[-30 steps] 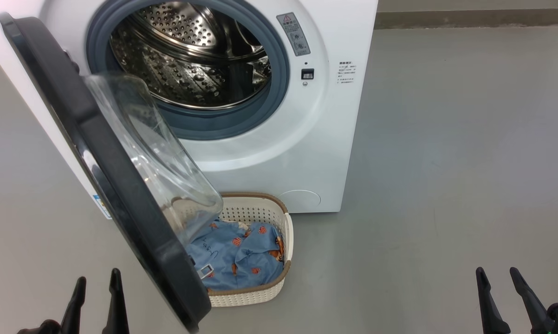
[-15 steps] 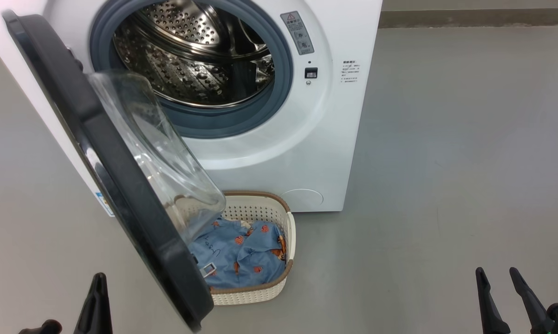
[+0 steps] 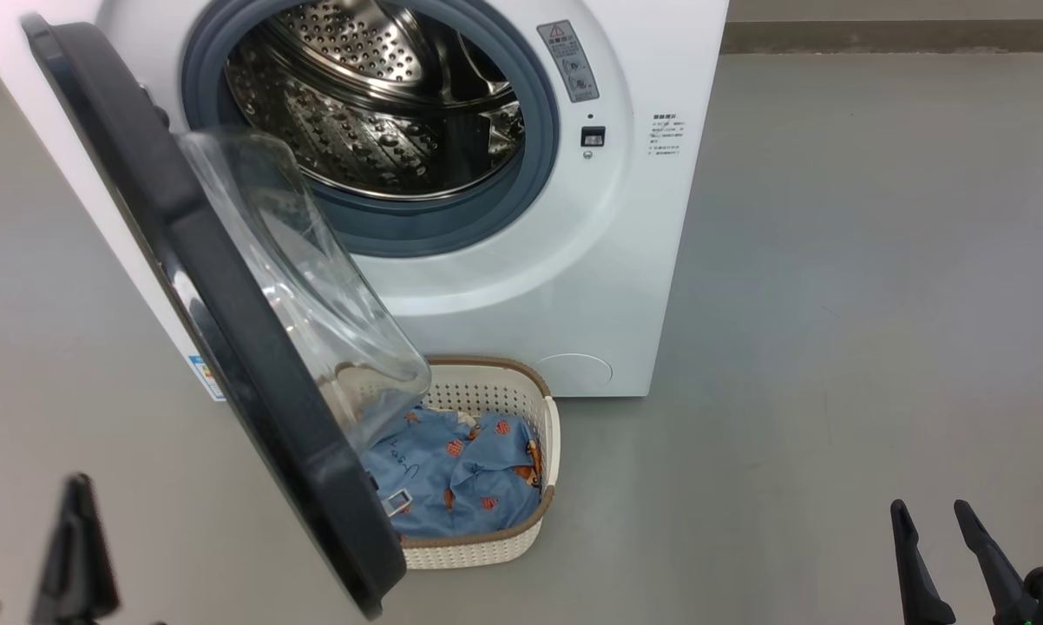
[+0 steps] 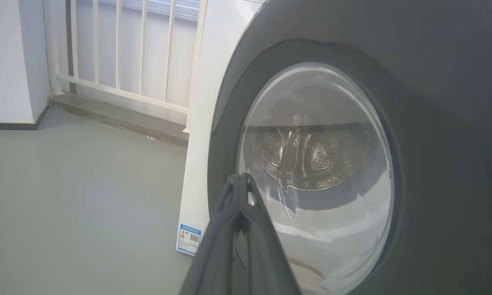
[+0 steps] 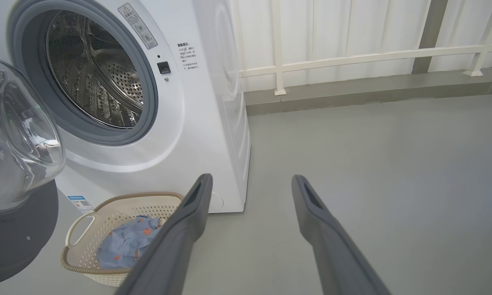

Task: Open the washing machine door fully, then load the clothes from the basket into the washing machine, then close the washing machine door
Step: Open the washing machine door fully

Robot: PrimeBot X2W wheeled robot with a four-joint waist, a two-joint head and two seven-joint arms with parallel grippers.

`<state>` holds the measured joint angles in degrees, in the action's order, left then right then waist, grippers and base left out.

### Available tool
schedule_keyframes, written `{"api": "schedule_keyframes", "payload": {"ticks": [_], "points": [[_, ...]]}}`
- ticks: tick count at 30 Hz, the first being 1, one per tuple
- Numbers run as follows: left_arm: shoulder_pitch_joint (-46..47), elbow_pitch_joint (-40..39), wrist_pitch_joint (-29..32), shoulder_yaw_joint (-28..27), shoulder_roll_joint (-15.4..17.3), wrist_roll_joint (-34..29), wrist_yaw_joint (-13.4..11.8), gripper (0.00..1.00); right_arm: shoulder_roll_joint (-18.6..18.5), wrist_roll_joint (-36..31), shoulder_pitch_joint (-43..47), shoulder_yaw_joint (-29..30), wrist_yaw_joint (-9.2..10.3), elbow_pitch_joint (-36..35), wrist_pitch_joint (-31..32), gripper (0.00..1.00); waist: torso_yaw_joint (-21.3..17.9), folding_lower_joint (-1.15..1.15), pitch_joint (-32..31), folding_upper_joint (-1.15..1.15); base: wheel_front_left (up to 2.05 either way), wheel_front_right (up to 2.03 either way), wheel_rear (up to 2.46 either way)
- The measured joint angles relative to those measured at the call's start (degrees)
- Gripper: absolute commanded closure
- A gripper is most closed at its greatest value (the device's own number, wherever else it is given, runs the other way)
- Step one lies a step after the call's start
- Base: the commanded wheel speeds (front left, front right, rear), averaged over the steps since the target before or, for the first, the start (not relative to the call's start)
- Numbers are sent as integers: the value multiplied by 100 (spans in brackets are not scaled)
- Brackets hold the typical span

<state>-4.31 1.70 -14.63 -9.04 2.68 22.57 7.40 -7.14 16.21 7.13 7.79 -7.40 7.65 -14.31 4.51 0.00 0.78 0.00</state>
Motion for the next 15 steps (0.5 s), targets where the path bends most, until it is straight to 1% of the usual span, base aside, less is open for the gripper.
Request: {"api": "schedule_keyframes", "payload": {"ticks": [4, 7, 12, 15], "points": [[194, -501, -1, -404, -7, -9, 0, 100, 0, 0, 1, 8, 0, -3, 0, 0, 27, 0, -23, 0, 0, 0, 0], [443, -1040, -2, -523, 14, -64, 0, 100, 2, 0, 5, 27, 0, -4, 0, 0, 64, 0, -51, 0, 0, 0, 0], [725, -1887, -9, -474, 53, -118, 0, 100, 25, 0, 25, 33, 0, -1, 0, 0, 124, 0, -125, 0, 0, 0, 0], [824, -2287, 37, -231, 53, -110, 0, 100, 31, 0, 110, 32, 0, -1, 0, 0, 151, 0, -180, 0, 0, 0, 0]]}}
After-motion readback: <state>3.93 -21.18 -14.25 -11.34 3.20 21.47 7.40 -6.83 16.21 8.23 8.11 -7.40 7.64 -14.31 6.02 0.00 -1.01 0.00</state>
